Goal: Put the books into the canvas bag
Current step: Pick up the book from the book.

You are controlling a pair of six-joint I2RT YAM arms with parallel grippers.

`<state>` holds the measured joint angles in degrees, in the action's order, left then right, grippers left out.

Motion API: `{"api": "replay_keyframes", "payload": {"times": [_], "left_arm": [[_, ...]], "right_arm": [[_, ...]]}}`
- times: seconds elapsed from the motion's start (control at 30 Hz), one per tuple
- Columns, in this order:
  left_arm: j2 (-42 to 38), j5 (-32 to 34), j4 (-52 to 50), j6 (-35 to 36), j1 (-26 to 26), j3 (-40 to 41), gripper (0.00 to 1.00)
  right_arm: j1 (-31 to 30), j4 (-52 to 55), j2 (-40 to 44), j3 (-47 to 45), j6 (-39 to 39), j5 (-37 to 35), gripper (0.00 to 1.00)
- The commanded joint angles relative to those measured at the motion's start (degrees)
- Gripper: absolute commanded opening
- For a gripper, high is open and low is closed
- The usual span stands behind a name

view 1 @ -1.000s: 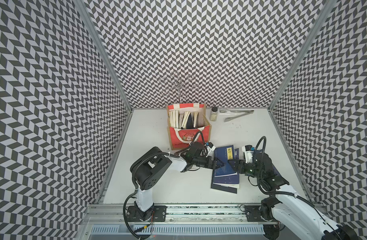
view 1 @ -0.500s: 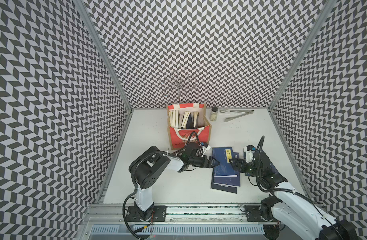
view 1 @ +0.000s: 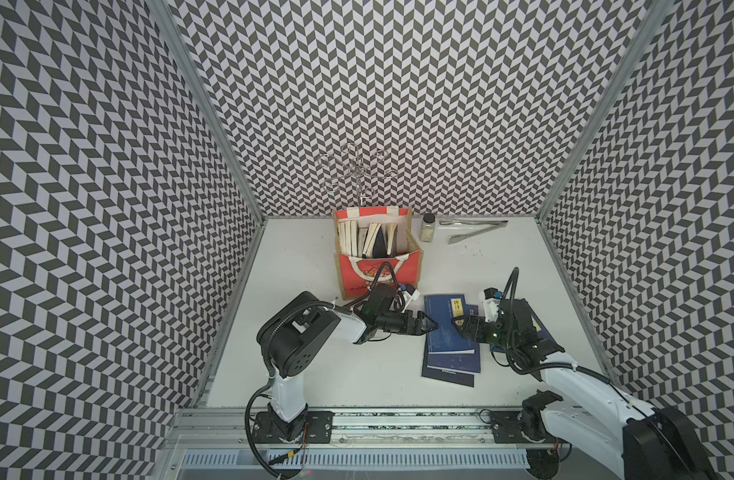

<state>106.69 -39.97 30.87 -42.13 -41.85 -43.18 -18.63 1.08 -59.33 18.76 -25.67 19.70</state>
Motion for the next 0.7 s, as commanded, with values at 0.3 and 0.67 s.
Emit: {"api": "replay_keyframes", "payload": {"times": [0.3,0.67], "left_arm": [[-0.7,-2.0,3.4,-0.6,0.1,0.1,0.88],[-0.7,-3.7,6.0,-1.6,-0.2,-0.6,0.45]], "right_arm": [[-1.0,-7.7,-6.2,0.1,1.5,7.1,0.86],[-2.0,-6.4,-0.8,-3.8,-0.6,7.2,0.85]]}}
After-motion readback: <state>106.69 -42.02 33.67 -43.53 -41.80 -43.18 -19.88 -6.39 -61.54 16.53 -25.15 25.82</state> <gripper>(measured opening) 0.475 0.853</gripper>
